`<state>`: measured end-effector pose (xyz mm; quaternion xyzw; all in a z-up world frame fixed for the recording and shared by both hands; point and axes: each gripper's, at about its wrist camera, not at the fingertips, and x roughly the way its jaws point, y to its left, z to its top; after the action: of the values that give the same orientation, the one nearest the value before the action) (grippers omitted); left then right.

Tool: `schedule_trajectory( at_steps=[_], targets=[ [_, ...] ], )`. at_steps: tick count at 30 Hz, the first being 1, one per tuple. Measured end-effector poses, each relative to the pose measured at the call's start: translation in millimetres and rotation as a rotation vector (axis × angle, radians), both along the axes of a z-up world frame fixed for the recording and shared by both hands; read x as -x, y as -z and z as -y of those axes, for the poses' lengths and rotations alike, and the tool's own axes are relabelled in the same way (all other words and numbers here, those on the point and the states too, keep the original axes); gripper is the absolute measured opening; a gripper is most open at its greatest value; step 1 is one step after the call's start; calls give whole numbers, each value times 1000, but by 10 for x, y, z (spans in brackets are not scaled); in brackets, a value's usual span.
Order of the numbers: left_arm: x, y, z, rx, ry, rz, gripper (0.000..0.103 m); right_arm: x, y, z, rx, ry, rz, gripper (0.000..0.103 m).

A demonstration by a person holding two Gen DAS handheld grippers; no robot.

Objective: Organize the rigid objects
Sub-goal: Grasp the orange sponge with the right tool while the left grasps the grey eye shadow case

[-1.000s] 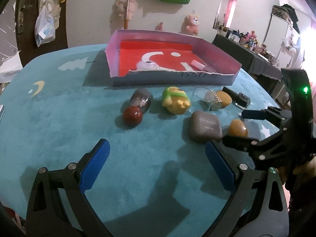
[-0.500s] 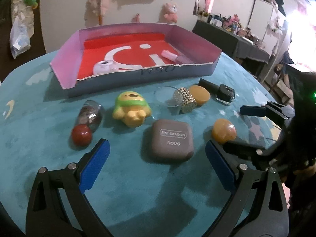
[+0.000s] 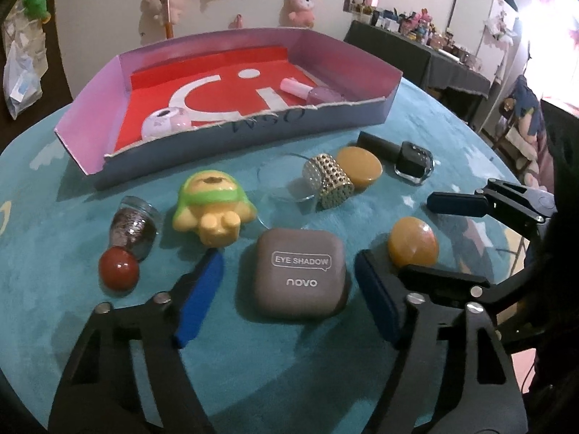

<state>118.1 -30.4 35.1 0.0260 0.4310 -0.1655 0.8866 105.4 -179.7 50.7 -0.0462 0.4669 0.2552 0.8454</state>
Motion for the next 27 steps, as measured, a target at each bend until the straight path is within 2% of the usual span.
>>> schedule_trajectory(
  at_steps=[4,5,6,7,8,9,12,15,27],
  targets=[
    [4,0,-17,10,-11,14,57,30,-3,-53,10,-8,20,67],
    [14,-1,-21,16,-11,17,50,40,-4,-62,6,-8,24,63],
    [29,-4,-25,23,-9,23,49,50,-2,-77,3,-6,29,62],
    [44,-6,-30,24,-12,27,49,58,-1,-85,2,-4,36,55],
    [52,-4,-30,25,-14,31,49,72,-4,-104,-4,-7,43,43],
    [72,-5,-34,27,-18,35,49,91,-8,-126,-13,-16,50,41],
    [117,-12,-47,46,-24,35,49,127,-19,-168,-15,-12,73,40],
    [177,-6,-45,47,-21,37,49,138,-49,-127,-71,4,78,40],
    [214,-1,-30,42,-22,47,49,118,-56,-110,-80,26,87,40]
  ],
)
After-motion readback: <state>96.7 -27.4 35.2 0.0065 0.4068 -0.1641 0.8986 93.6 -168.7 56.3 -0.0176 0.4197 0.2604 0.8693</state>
